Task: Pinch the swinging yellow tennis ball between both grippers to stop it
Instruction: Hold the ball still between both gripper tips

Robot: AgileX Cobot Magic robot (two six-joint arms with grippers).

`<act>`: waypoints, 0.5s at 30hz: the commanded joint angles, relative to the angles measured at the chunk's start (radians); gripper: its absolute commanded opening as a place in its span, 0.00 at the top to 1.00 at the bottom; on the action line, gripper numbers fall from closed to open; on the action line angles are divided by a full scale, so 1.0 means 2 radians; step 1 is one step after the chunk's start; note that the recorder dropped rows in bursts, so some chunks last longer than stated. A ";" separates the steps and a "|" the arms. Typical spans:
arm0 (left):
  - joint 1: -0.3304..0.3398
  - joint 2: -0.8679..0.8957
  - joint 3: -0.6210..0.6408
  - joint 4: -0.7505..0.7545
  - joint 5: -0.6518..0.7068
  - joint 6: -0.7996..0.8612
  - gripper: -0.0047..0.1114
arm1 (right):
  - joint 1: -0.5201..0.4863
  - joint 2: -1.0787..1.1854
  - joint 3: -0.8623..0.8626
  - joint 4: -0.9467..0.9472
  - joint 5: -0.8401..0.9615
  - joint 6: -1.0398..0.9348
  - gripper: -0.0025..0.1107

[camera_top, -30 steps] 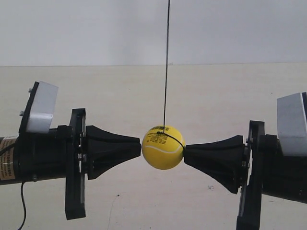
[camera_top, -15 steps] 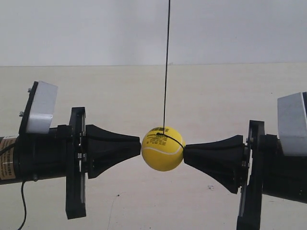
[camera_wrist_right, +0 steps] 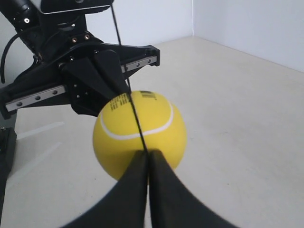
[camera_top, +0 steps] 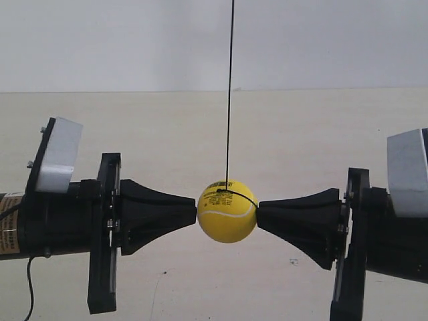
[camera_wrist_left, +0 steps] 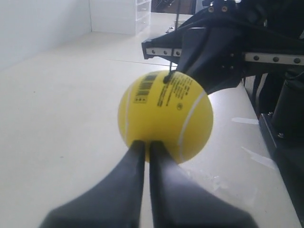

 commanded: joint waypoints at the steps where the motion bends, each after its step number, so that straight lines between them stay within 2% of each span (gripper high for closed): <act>1: -0.003 0.000 -0.001 0.020 -0.005 -0.003 0.92 | 0.001 0.001 -0.004 0.001 -0.003 -0.005 0.98; 15: -0.003 0.000 -0.001 0.014 -0.005 -0.007 0.92 | 0.001 0.001 -0.004 0.001 -0.001 -0.005 0.98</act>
